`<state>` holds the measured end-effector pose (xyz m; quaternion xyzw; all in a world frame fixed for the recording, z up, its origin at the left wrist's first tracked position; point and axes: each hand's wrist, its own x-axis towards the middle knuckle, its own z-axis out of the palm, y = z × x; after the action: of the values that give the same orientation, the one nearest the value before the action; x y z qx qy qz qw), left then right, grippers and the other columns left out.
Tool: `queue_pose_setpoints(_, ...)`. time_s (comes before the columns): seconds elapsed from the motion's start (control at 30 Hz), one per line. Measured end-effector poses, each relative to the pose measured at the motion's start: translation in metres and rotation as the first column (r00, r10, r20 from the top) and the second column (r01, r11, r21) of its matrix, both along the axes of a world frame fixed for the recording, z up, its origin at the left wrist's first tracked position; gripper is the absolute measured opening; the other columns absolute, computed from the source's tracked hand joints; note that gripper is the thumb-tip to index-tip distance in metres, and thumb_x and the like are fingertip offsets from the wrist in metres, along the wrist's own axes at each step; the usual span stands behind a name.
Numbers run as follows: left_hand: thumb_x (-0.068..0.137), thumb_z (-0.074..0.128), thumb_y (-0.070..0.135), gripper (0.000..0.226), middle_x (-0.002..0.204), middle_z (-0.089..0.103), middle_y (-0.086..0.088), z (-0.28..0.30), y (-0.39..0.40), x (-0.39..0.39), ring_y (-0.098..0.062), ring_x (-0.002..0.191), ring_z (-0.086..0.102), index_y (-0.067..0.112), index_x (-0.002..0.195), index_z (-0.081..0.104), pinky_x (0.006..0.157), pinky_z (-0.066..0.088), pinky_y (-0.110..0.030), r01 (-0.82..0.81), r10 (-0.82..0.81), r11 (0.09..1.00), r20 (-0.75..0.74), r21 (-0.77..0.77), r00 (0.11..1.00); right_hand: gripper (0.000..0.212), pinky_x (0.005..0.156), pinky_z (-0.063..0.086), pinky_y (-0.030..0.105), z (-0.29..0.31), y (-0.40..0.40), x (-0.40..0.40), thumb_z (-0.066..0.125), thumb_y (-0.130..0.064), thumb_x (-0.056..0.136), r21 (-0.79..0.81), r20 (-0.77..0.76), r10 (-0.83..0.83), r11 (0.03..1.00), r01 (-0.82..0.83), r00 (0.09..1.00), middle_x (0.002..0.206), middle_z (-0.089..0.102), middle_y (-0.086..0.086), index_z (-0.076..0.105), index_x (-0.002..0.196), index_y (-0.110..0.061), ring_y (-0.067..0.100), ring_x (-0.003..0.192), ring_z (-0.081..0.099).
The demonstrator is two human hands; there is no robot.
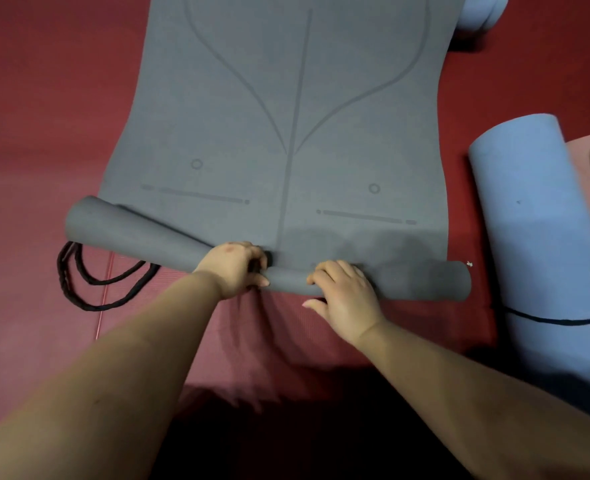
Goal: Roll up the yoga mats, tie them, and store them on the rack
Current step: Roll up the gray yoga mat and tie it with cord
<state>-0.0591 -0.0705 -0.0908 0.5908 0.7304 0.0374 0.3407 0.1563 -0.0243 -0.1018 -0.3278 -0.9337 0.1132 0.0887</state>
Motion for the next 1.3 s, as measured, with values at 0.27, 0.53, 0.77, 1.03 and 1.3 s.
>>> queue_pose_setpoints(0.27,0.079,0.061,0.04,0.038,0.097,0.061,-0.009,-0.01,-0.035,0.015,-0.03,0.089,0.058,0.009,0.103,0.064,0.078,0.046,-0.037,0.097,-0.036,0.943,-0.193,0.318,0.981,0.038,0.067,0.046,0.027,-0.008,0.014,-0.007,0.088,-0.03,0.054,-0.19,0.027,-0.054,0.98,0.058,0.998,0.077,0.065,-0.003,0.064,0.079,-0.017,0.023,0.073,0.064)
queue_pose_setpoints(0.53,0.067,0.075,0.03,0.034,0.083,0.07,-0.008,-0.014,-0.021,0.017,-0.029,0.082,0.066,0.01,0.094,0.073,0.074,0.048,-0.031,0.045,0.05,0.936,-0.258,0.349,0.965,0.03,0.072,0.038,0.021,0.014,0.057,-0.023,0.083,-0.027,0.068,-0.643,0.16,-0.101,0.744,0.181,0.982,0.08,0.057,-0.012,0.066,0.091,-0.018,0.007,0.076,0.052)
queue_pose_setpoints(0.77,0.08,0.068,0.046,0.038,0.114,0.067,0.002,0.005,0.025,-0.006,-0.019,0.111,0.057,0.033,0.115,0.066,0.09,0.042,-0.028,-0.064,0.066,0.998,-0.151,0.014,0.986,0.045,0.068,0.051,0.031,-0.004,0.032,-0.012,0.091,-0.03,0.048,-0.111,-0.053,-0.112,0.988,0.105,0.992,0.08,0.066,0.0,0.069,0.084,-0.015,0.026,0.073,0.063)
queue_pose_setpoints(1.03,0.075,0.053,0.04,0.048,0.104,0.071,-0.011,-0.023,-0.009,0.019,-0.03,0.094,0.068,0.006,0.103,0.071,0.096,0.035,-0.031,0.027,0.092,0.899,-0.25,0.437,0.964,0.035,0.078,0.042,0.021,0.008,0.088,-0.031,0.082,-0.036,0.068,-0.616,0.181,-0.188,0.743,0.26,0.965,0.092,0.066,-0.008,0.071,0.1,-0.025,0.007,0.084,0.056)
queue_pose_setpoints(1.3,0.077,0.072,0.04,0.049,0.12,0.066,0.0,0.004,0.049,-0.01,-0.019,0.116,0.055,0.029,0.124,0.061,0.094,0.037,-0.025,-0.089,0.095,0.994,-0.111,0.062,0.989,0.043,0.083,0.044,0.03,-0.014,0.05,-0.014,0.078,-0.037,0.062,-0.008,-0.167,-0.11,0.994,0.11,0.98,0.098,0.072,0.004,0.073,0.096,-0.011,0.024,0.089,0.067)
